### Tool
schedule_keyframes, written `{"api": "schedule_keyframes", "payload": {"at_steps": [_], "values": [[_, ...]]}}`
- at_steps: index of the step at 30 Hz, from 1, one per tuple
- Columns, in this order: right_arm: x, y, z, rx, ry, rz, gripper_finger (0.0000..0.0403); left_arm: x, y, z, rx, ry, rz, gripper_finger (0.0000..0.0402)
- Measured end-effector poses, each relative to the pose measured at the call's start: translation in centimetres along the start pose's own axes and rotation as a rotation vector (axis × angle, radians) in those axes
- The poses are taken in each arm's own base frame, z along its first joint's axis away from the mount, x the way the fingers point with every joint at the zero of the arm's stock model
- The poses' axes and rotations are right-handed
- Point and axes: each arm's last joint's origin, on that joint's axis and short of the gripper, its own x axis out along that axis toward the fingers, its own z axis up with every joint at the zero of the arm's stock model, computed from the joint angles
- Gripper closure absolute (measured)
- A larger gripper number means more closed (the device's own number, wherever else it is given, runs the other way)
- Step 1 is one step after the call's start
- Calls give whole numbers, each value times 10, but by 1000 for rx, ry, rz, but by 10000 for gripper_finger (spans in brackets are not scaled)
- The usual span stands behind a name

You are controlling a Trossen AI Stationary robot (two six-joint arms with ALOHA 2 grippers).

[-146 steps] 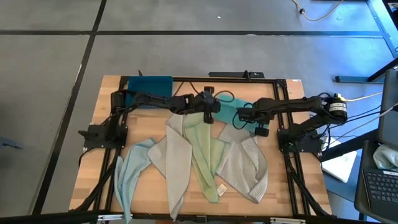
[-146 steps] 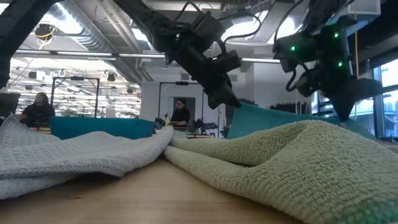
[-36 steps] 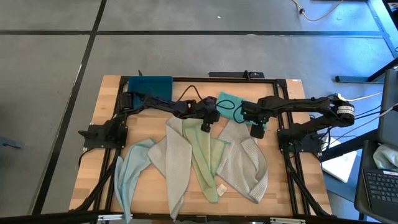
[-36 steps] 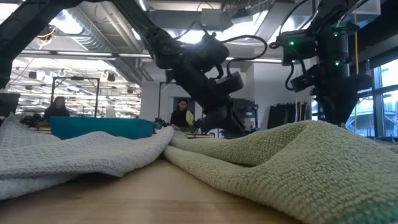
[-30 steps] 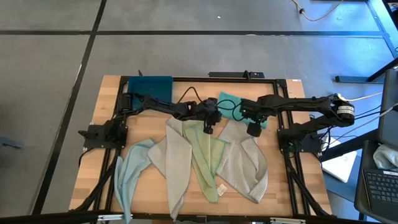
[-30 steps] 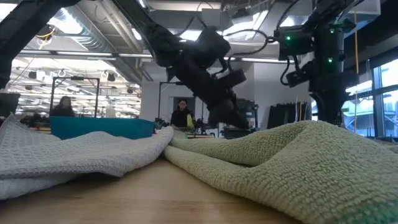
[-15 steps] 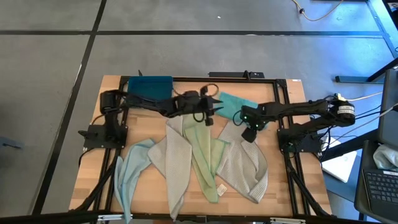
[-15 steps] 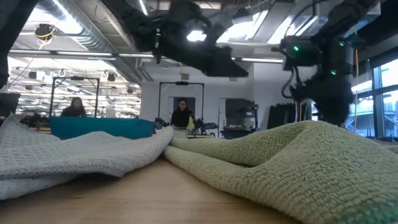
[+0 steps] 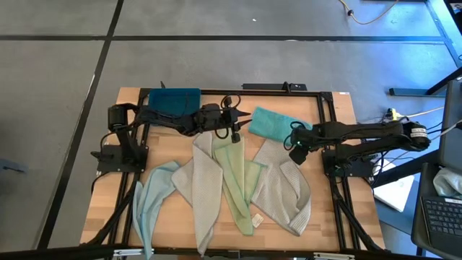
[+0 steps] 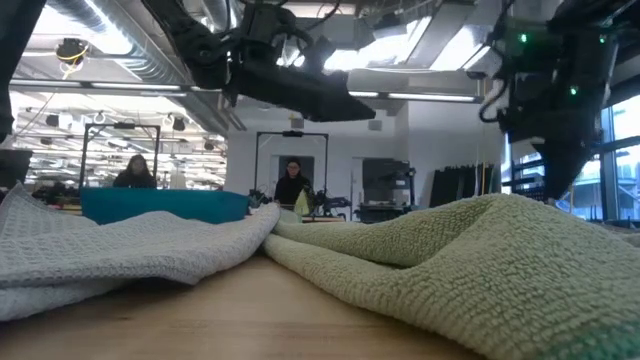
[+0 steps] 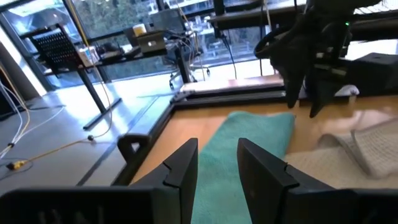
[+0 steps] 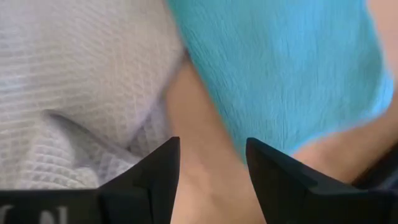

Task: Fold microfiber towels
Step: Fold the blue towel

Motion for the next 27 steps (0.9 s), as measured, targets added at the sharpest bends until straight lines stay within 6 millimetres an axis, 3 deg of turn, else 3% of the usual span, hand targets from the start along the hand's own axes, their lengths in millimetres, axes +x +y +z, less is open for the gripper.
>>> {"api": "schedule_keyframes", "payload": {"at_steps": [4,9,17,27], "values": [[10,3,-4,189,50,-5,217,-1,-1,-4,1,10,-4,296],[11,0,-10,290,35,-108,217,-1,-3,-4,-1,15,-8,296],[17,3,-10,64,89,-119,217,-2,-6,-6,34,31,-36,296],[48,11,-8,-95,228,-279,217,-2,-8,-10,33,71,-77,296]]}}
